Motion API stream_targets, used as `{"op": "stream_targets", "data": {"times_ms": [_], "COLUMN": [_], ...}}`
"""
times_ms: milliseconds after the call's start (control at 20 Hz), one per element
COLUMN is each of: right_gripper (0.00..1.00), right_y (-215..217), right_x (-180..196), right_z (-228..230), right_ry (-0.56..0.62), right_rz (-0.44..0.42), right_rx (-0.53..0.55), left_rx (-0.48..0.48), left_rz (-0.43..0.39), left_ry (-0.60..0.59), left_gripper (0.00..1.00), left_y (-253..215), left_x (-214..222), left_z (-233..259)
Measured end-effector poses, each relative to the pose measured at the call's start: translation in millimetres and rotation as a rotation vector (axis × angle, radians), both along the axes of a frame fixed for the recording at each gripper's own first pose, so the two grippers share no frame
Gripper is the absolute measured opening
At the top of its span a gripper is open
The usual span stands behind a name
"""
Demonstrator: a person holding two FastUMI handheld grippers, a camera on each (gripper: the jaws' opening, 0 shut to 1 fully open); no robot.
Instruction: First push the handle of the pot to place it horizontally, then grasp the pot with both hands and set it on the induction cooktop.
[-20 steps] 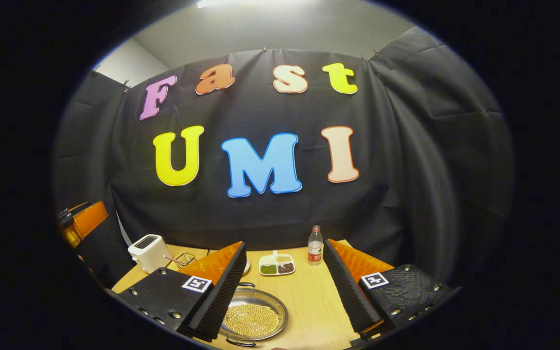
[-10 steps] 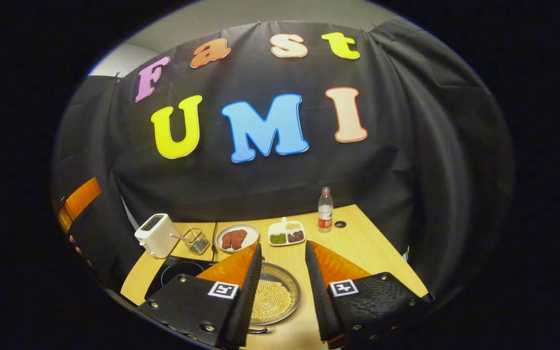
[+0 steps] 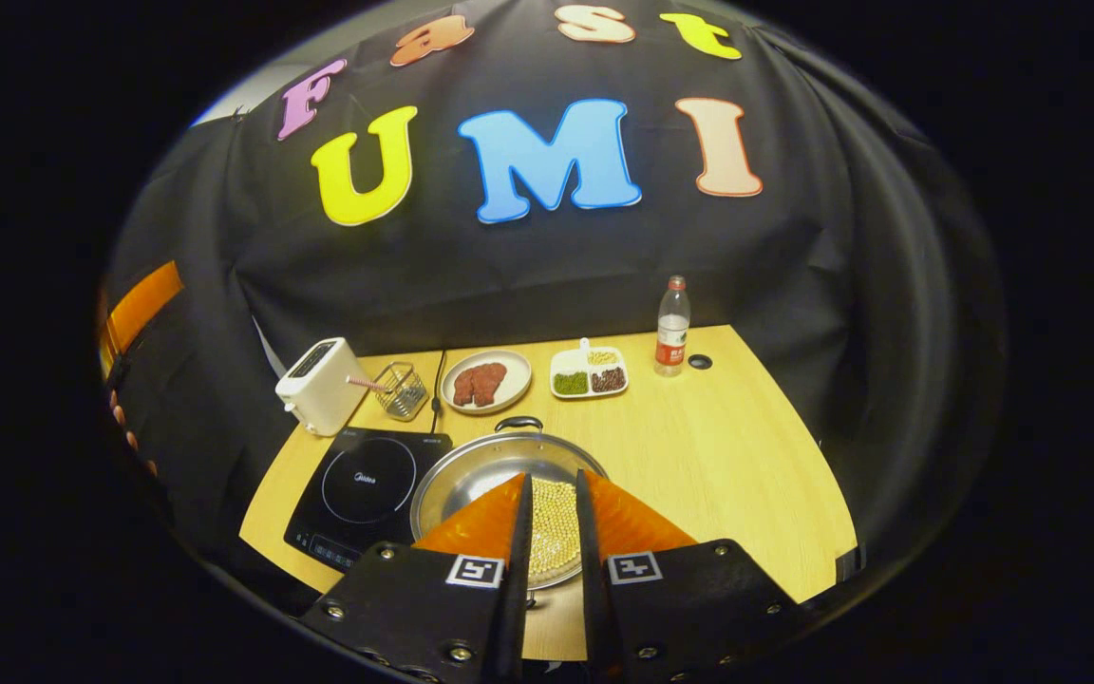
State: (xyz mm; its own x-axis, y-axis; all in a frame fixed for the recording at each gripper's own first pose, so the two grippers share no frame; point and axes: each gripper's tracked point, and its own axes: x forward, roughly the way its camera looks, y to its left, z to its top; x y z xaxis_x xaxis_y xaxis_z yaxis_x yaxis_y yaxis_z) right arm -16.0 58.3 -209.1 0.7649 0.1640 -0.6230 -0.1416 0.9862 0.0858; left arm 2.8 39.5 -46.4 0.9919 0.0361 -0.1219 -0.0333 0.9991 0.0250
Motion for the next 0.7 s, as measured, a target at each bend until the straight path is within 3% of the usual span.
{"op": "stream_targets", "data": {"times_ms": [100, 200, 250, 700], "right_gripper": [0.25, 0.25, 0.05, 0.05], "right_y": [11.9, 13.7, 17.7, 53.6], "right_x": [-5.0, -4.4, -6.3, -29.0], "right_z": [-11.7, -23.9, -31.2, -89.2], "right_ry": [0.041, 0.079, 0.105, 0.305], "right_rz": [0.031, 0.008, 0.013, 0.081], "right_rx": [0.006, 0.012, 0.024, 0.067], "left_rx": [-0.001, -0.002, -0.002, -0.014], "left_rz": [0.01, 0.022, 0.029, 0.095], "left_ry": [0.014, 0.025, 0.03, 0.049], "left_gripper": [0.95, 0.99, 0.95, 0.97], "left_y": [5.4, 12.6, 13.0, 55.7], "left_x": [-3.0, -6.2, -7.9, -21.3], "left_z": [-4.7, -9.7, -10.1, -17.3]}}
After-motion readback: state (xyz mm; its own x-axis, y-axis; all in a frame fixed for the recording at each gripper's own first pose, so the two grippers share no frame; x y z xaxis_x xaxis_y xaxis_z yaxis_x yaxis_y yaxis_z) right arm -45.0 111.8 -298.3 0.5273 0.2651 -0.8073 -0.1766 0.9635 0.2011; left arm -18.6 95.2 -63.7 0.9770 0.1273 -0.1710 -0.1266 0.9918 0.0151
